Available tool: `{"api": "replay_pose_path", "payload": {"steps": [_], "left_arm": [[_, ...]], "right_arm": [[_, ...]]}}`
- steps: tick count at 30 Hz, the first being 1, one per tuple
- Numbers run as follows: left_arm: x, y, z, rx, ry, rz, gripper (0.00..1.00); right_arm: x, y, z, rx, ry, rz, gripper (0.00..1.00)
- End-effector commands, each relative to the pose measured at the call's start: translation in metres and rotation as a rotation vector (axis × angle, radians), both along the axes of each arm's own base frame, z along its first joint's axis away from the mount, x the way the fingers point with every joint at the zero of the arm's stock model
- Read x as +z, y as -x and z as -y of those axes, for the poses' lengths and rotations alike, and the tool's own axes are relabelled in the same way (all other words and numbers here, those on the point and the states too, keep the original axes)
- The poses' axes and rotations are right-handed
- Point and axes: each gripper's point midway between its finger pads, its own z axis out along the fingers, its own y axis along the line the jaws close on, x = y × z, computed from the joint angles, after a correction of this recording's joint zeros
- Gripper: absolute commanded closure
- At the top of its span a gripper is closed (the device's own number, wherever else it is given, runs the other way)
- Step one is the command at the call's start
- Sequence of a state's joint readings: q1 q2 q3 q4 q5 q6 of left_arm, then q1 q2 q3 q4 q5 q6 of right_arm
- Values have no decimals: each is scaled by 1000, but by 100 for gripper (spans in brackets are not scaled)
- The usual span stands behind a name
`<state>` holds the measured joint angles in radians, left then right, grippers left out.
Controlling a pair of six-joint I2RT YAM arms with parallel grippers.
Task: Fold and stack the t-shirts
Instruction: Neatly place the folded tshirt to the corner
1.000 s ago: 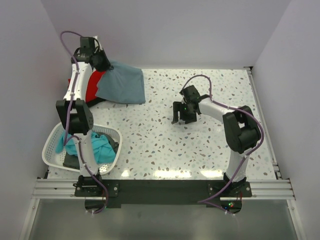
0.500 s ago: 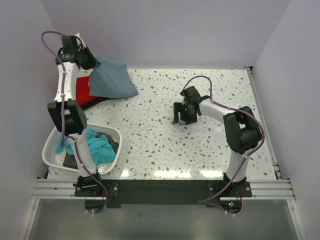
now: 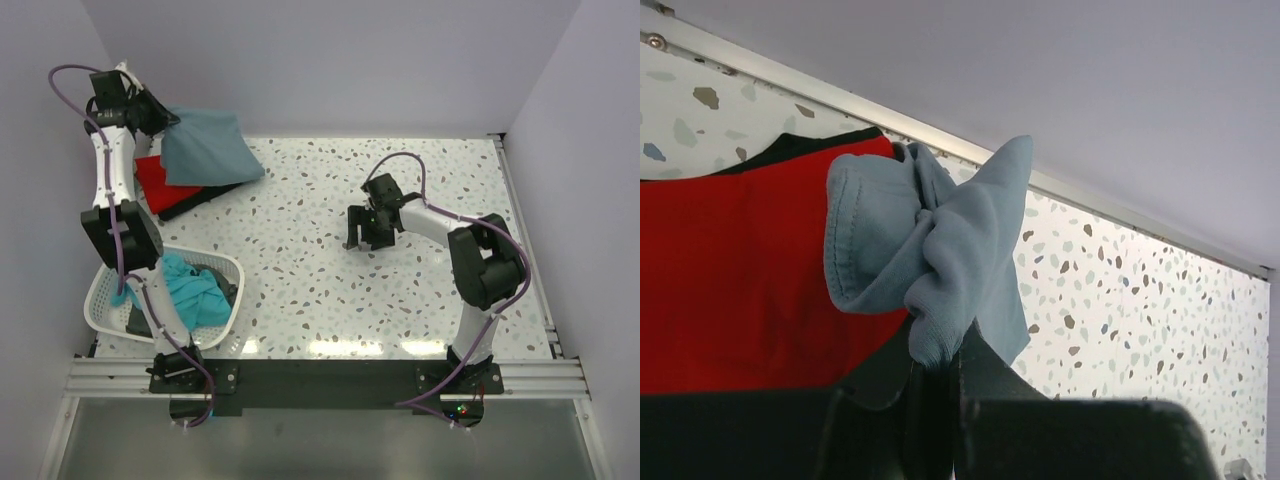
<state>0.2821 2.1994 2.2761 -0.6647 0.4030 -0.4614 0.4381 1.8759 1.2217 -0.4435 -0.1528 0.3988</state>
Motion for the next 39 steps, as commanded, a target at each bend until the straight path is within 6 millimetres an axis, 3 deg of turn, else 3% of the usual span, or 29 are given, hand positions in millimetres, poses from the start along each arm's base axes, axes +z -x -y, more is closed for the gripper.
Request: {"api": "replay_pose_path", "payload": {"steps": [1, 19, 29, 39], "left_arm": [[92, 0, -17, 14, -13, 244, 100], [98, 14, -58, 71, 54, 274, 100], [110, 21, -71, 92, 73, 306, 100], [107, 31, -80, 118, 79, 295, 100]], "right_arm": [[7, 5, -2, 5, -27, 4, 25], [4, 10, -1, 2, -31, -4, 25], [4, 11, -2, 1, -35, -7, 25], [4, 11, -3, 5, -42, -5, 25]]}}
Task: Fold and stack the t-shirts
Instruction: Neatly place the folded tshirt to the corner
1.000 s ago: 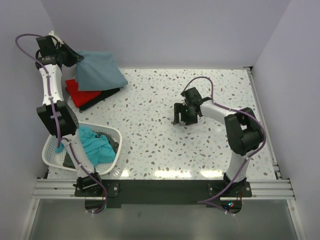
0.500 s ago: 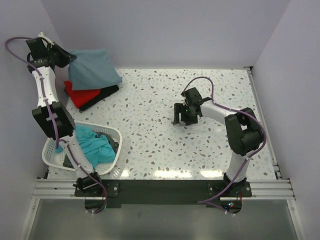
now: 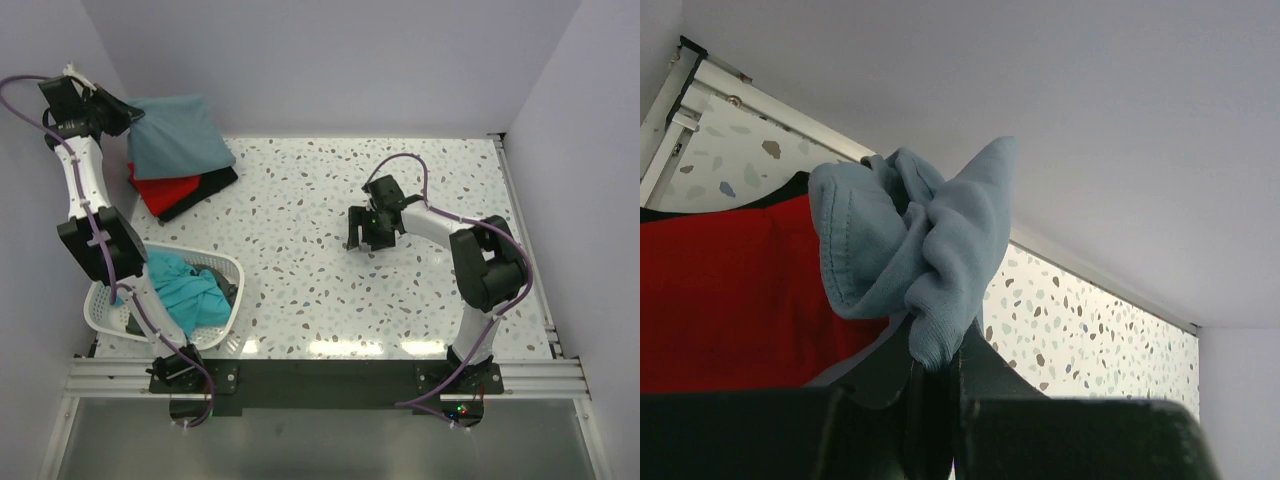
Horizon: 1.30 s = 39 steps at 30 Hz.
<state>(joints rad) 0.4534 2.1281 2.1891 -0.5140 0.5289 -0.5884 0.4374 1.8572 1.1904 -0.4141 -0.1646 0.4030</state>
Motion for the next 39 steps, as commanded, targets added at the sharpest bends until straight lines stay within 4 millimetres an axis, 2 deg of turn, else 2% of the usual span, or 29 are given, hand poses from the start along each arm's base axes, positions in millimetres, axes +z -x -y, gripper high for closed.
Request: {"api": "replay_pose_path", "payload": {"steps": [1, 10, 18, 23, 26, 27, 30, 31, 32, 33, 34, 35, 36, 37, 38, 39], "left_arm": [[68, 14, -6, 15, -56, 162, 100], [46, 22, -19, 60, -73, 114, 100], [5, 21, -35, 96, -88, 34, 100], [-26, 21, -55, 171, -112, -36, 98], [-37, 21, -67, 220, -114, -65, 60], [-40, 22, -70, 239, -116, -75, 39], [-50, 31, -76, 290, -135, -114, 13], [-39, 34, -78, 310, -157, -92, 12], [-53, 42, -77, 317, -156, -118, 11], [-53, 46, -75, 323, -171, -116, 9], [-35, 52, -76, 345, -202, -73, 8], [-51, 60, -73, 346, -202, -104, 7], [-50, 65, -71, 344, -225, -99, 7], [-37, 72, -70, 358, -251, -72, 7], [-50, 80, -64, 353, -257, -102, 6], [-50, 83, -56, 338, -287, -102, 6]], "right_arm": [[5, 8, -3, 3, -27, -14, 25], [5, 9, -3, 3, -31, -15, 25], [6, 10, -2, 1, -28, -14, 25], [12, 10, -2, 2, -30, -4, 25], [23, 9, -1, 1, -35, 20, 25], [26, 8, -1, -1, -31, 27, 25], [40, 8, 3, -4, -26, 55, 25], [43, 8, 6, -11, -13, 64, 25], [50, 7, 8, -13, -10, 80, 25], [53, 7, 10, -13, -2, 91, 25], [55, 8, 12, -14, 7, 92, 25], [62, 7, 14, -19, 16, 113, 25], [64, 8, 17, -22, 23, 117, 25], [67, 8, 19, -25, 29, 123, 25], [70, 7, 22, -35, 44, 137, 25], [76, 7, 24, -39, 46, 155, 25]]}}
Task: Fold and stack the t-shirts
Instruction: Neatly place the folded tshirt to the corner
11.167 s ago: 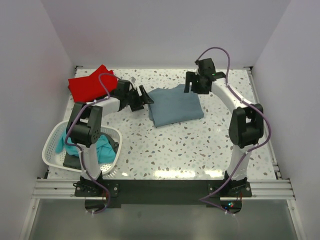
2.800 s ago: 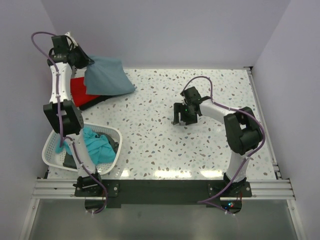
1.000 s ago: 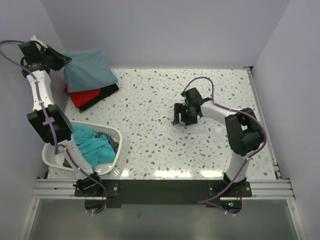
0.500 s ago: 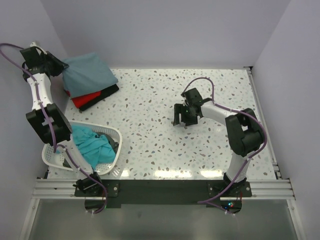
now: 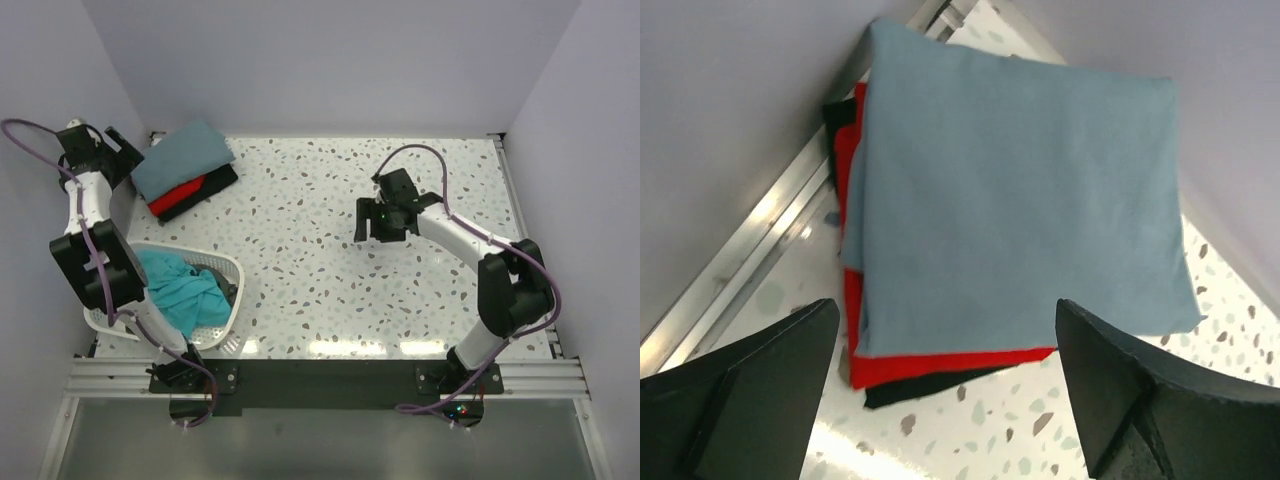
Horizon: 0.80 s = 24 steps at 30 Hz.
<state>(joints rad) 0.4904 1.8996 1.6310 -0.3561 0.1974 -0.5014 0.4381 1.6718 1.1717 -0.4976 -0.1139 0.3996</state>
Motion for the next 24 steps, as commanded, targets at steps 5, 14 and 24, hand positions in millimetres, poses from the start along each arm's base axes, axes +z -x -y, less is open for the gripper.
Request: {"api": "replay_pose_path", "payload": {"steps": [5, 14, 24], "left_arm": [[58, 40, 40, -25, -275, 123, 5], [40, 106, 177, -201, -351, 143, 5], [0, 183, 269, -331, -305, 128, 1]], "right_arm": [[35, -4, 24, -51, 86, 112, 25], [61, -1, 46, -112, 131, 215, 25], [61, 11, 61, -168, 148, 253, 24]]}}
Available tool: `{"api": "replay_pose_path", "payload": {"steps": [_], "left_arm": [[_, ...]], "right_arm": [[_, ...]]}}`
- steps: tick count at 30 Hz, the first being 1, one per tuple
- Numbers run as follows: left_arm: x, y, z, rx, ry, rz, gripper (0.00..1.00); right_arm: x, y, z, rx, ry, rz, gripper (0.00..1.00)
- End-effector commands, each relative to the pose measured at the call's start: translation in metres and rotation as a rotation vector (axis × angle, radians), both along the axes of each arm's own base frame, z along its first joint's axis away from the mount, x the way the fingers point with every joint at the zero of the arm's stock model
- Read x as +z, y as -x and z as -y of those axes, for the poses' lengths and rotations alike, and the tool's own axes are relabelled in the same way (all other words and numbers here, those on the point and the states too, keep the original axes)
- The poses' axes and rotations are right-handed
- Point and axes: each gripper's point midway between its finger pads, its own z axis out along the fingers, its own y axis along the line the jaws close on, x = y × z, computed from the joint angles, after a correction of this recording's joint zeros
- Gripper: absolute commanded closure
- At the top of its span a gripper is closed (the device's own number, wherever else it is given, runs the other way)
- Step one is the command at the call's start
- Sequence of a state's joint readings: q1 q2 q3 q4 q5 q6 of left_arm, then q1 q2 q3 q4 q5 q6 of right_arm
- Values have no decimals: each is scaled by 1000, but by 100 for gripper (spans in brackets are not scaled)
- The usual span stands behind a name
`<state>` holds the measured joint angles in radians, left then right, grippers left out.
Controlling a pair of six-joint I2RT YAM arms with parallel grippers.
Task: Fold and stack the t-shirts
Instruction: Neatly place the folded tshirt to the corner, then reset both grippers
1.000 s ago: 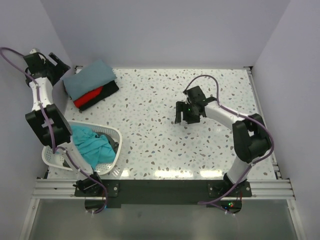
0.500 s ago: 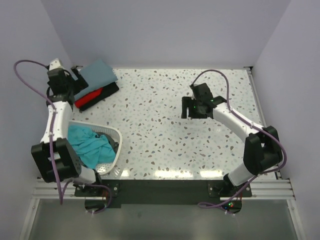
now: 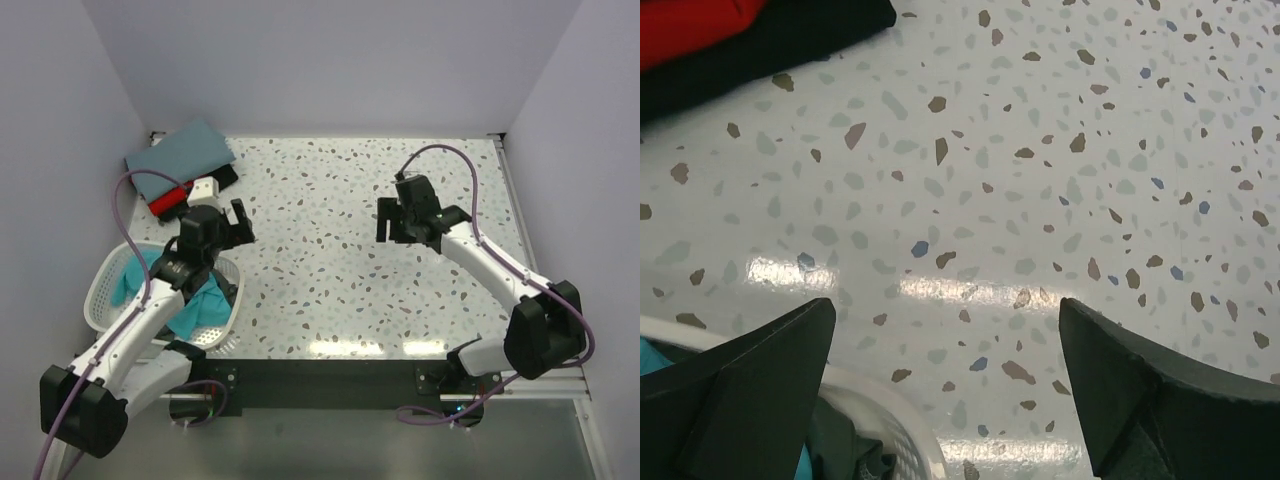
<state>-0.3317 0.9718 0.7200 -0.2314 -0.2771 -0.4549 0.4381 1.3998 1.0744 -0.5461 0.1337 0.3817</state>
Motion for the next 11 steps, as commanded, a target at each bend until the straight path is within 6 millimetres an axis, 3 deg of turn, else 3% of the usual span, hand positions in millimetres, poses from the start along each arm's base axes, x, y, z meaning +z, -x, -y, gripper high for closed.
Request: {"api": "replay_pose_path", "payload": {"steps": [1, 11], "left_arm": [[3, 9, -7, 92, 2, 28, 1], [1, 19, -18, 120, -69, 3, 0]], "right_arm": [[8, -1, 8, -40, 7, 52, 24], [2, 8, 15, -61, 15, 51, 24]]}}
